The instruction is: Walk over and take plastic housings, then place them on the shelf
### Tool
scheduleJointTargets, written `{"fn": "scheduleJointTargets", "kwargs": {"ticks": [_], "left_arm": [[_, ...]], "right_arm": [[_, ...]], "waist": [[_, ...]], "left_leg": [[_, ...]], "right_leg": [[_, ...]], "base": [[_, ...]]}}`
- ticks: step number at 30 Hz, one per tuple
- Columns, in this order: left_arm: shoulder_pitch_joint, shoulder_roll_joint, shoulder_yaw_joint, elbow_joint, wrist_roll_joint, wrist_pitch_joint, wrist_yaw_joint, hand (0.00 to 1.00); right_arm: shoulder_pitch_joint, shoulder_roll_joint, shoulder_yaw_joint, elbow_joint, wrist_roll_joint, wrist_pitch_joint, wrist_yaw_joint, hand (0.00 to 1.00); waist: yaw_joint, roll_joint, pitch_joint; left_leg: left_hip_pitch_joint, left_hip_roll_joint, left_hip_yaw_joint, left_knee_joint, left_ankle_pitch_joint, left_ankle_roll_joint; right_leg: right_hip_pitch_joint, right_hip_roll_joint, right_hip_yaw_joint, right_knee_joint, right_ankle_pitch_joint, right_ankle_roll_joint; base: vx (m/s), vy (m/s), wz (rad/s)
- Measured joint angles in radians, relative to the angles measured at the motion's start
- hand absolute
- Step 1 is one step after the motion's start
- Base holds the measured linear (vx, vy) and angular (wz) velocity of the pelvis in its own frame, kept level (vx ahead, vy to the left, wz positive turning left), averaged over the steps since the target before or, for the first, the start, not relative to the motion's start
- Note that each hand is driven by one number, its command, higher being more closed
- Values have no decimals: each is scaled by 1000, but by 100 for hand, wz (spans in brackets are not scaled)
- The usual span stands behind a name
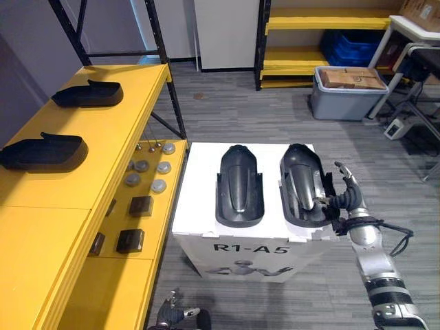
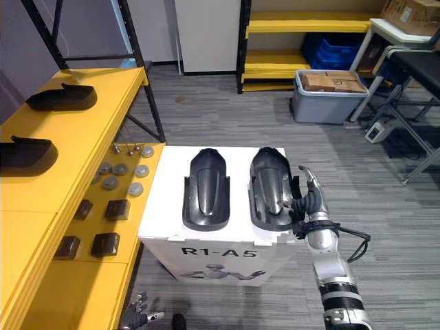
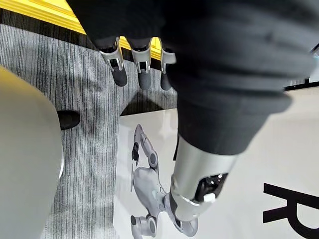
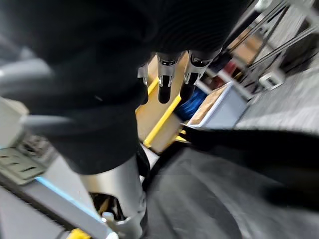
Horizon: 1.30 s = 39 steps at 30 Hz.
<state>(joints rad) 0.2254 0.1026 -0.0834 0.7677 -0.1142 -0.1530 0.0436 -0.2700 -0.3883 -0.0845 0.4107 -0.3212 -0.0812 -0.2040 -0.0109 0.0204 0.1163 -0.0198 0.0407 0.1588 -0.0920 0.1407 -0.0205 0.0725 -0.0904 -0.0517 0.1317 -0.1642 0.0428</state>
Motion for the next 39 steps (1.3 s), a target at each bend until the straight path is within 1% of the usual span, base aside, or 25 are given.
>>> {"fn": "scheduleJointTargets", "kwargs": {"ticks": [1, 2, 5, 6, 9, 14, 15, 19, 23, 26, 29, 32, 39], "left_arm": [[-1, -1, 0, 1, 1, 0, 2, 0], [-3, -4, 0, 0, 0, 0, 8, 0], [-7, -8, 1, -3, 0, 1, 18, 0], [-11, -8, 1, -2, 0, 1, 21, 0], [-16, -7, 0, -3, 0, 2, 34, 0], [-19, -5, -1, -2, -1, 3, 37, 0], [-20, -4, -1, -2, -1, 3, 37, 0], [-26, -2, -3, 6, -1, 3, 37, 0], [-36, 6, -5, 18, -8, 7, 37, 0], [-38, 13, -13, 18, -20, 8, 36, 0], [-39, 13, -13, 19, -20, 9, 36, 0], [-40, 13, -13, 19, -20, 10, 37, 0], [-41, 17, -12, 16, -20, 13, 36, 0]], "right_arm": [[-3, 13, -10, 8, -17, 9, -10, 0], [-14, 43, -39, 28, -50, 30, -37, 0], [-33, 63, -70, 77, -82, 59, -69, 0], [-51, 74, -82, 98, -88, 76, -83, 0], [-75, 94, -104, 137, -93, 91, -116, 0], [-128, 110, -114, 192, -66, 91, -132, 0], [-137, 110, -115, 203, -53, 91, -131, 100], [-175, 111, -115, 260, 7, 87, -124, 100], [-199, 87, -136, 306, 78, 78, -117, 100], [-200, 72, -135, 318, 104, 78, -103, 100], [-200, 72, -135, 315, 110, 74, -96, 100], [-194, 78, -135, 300, 118, 71, -90, 100], [-88, 91, -136, 164, 102, 81, -68, 100]], "waist": [[0, 2, 2], [1, 7, 7], [3, 7, 18], [3, 8, 25], [4, 9, 40], [1, 9, 48], [2, 9, 48], [4, 7, 51], [2, 0, 57], [2, -9, 61], [1, -11, 63], [2, -12, 63], [2, -14, 62]], "left_leg": [[-1, 0, -2, 0, 0, 0], [-6, -2, -9, 0, 2, 1], [-17, -3, -25, 0, 5, 2], [-19, -3, -26, 0, 6, 2], [-23, -4, -28, 1, 6, 2], [-24, -4, -26, 0, 5, 1], [-24, -4, -26, 0, 5, 1], [-24, -4, -26, -1, 5, 0], [-19, -4, -24, -1, 1, -4], [-11, -3, -23, -1, -2, -8], [-4, -2, -20, -1, -6, -12], [5, 2, -16, 0, -11, -20], [8, 10, -20, 0, -12, -21]], "right_leg": [[0, 0, -3, 0, 0, 0], [0, -1, -14, -2, 0, 0], [-1, -1, -27, -4, 0, 0], [-1, -1, -30, -4, 0, 0], [-1, -2, -37, -7, 1, 1], [0, -2, -37, -13, 2, 4], [0, -2, -37, -13, 2, 4], [0, -3, -37, -13, 2, 4], [9, -3, -36, -19, 2, 4], [20, -1, -33, -28, 2, 4], [30, 0, -30, -34, 2, 4], [32, 2, -15, -36, 2, 4], [34, 10, -15, -34, 2, 4]], "base": [[-30, 4, 11], [-14, -1, 14], [-6, -3, 18], [3, -4, 6], [6, -3, 3], [0, 0, 0], [0, 0, 0], [-24, 4, 0], [-16, 4, 0], [0, 0, 0], [9, -5, -2], [22, -21, -14], [1, -5, 0]]}}
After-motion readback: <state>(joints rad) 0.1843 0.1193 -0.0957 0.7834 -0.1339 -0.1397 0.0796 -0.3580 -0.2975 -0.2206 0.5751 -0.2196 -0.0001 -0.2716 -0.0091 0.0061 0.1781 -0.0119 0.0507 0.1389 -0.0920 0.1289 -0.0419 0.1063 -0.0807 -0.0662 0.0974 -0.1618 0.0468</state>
